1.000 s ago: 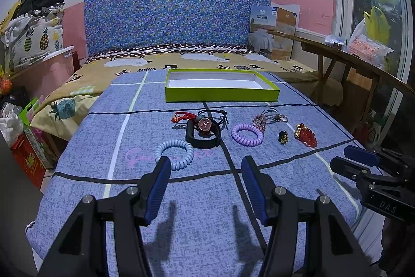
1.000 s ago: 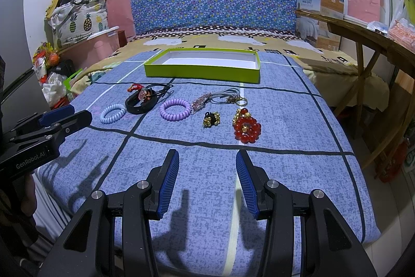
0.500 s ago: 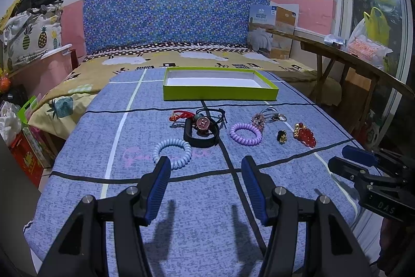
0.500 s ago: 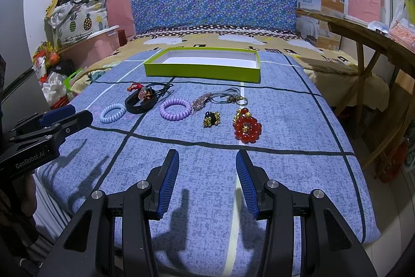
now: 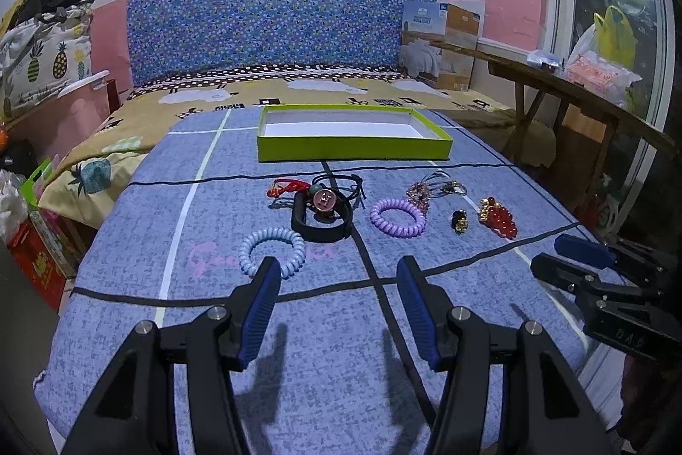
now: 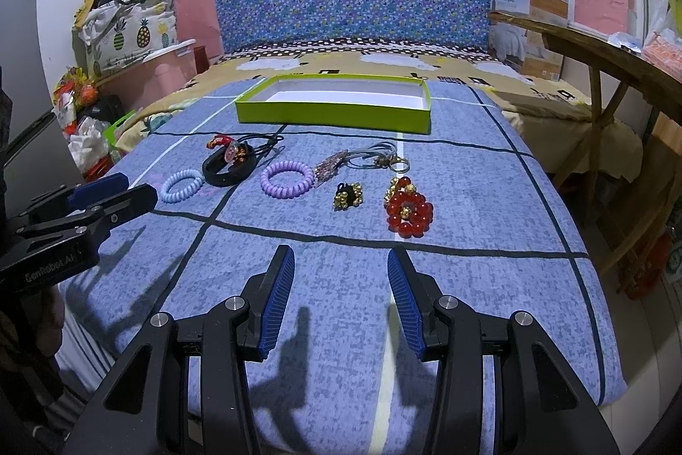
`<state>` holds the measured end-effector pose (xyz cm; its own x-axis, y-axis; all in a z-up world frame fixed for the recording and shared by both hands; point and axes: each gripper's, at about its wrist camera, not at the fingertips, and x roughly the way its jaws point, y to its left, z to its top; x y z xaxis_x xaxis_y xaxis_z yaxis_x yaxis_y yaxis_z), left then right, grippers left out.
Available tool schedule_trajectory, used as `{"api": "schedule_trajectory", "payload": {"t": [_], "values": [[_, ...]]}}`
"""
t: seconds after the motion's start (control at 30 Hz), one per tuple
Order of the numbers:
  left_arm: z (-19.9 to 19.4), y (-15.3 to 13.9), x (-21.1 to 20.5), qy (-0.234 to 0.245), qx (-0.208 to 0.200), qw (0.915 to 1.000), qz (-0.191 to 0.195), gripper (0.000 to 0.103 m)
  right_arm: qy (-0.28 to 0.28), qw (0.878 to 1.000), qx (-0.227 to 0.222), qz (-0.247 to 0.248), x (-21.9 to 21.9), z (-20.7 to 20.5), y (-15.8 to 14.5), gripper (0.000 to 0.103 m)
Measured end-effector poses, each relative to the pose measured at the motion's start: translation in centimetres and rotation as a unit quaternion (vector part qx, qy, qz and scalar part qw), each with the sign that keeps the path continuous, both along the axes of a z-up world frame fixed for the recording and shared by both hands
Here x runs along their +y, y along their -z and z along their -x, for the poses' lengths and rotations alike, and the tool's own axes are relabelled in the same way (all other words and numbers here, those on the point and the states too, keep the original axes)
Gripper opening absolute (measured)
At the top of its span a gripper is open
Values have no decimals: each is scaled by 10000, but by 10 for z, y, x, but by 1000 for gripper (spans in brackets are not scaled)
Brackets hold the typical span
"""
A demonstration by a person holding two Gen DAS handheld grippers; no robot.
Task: Organize jewelry
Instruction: 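Grasp the red bead bracelet with the right tool while the left tool grasps the black hair tie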
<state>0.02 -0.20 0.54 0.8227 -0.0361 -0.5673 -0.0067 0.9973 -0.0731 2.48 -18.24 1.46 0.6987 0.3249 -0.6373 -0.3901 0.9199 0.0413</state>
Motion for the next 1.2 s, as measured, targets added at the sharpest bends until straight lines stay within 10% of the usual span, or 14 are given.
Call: {"api": "schedule_trajectory", "payload": {"t": [1.2], "values": [[-144, 7, -2, 763, 826, 9930, -360, 54, 238, 9947, 989, 134, -16, -105, 25, 46]]}}
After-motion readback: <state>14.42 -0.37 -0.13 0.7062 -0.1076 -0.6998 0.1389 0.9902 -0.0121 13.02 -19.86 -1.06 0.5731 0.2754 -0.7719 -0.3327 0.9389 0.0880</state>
